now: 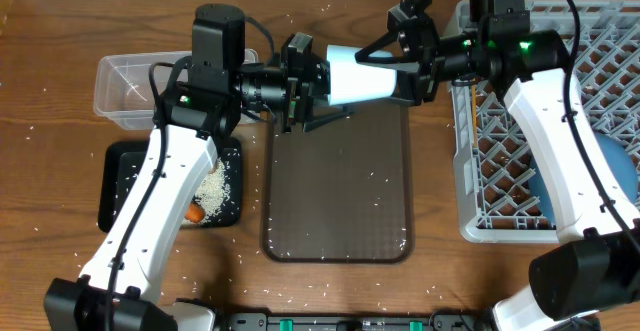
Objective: Sort waste into correct bins and load items into the dishwasher rack
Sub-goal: 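Grasp the light blue cup's base with the right gripper, then release the cup from the left gripper and pull the left arm back, then carry the light blue cup into the rack and release it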
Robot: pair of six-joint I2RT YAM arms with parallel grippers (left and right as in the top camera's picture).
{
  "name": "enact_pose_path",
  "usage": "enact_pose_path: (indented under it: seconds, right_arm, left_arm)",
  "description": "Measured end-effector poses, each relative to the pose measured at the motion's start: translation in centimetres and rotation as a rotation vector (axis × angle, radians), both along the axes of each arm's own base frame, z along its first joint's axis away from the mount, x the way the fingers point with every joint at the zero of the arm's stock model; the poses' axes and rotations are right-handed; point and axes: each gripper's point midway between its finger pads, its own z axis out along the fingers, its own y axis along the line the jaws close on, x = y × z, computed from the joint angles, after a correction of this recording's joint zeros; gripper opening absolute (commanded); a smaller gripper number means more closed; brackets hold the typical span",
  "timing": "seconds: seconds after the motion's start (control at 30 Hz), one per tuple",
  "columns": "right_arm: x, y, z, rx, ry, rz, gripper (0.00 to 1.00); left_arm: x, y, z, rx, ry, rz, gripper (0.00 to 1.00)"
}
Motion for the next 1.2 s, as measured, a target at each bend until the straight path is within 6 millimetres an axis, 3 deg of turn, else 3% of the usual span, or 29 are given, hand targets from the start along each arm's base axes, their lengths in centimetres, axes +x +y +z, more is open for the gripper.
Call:
enact_pose_path:
  seconds: [0.2, 0.47, 0.6, 0.77, 0.9, 1.1, 1.13, 1.2]
  right_arm:
    - [1.0, -0.8, -0.5, -0.03, -0.007, -0.051, 0.63]
    - [1.8, -1.4, -0.8, -0.046, -0.018, -0.086, 0.64]
    - [2.2, -1.6, -1.2, -0.067, -0.047, -0.109, 0.64]
    - [3.2, -2.8, -1.6, -0.084, -0.09, -0.153, 0.61]
    - [4.6, -4.3, -2.4, -0.129, -0.123, -0.222, 0.59]
    - [7.1, -7.9, -4.1, -0.237, -0.167, -0.358, 0.59]
    - [7.4, -8.7, -4.5, -0.26, -0.165, -0.383, 0.59]
    - [8.1, -10.7, -5.5, -0.319, -0.162, -0.442, 0.59]
  left_arm:
    - [0.8, 0.6, -0.2, 0.014, -0.051, 0.03, 0.46]
    - [3.1, 2.9, -1.4, 0.078, -0.104, 0.143, 0.45]
    - [3.5, 5.5, -4.9, 0.213, -0.005, 0.237, 0.45]
    - [1.9, 10.3, -10.9, 0.498, 0.193, 0.359, 0.46]
    - [-0.2, 14.2, -14.5, 0.747, 0.306, 0.418, 0.6]
    - [-3.8, 18.6, -17.3, 1.058, 0.416, 0.432, 0.61]
    - [-4.3, 19.2, -17.5, 1.103, 0.424, 0.431, 0.98]
    - [-4.9, 20.3, -17.8, 1.171, 0.435, 0.431, 0.98]
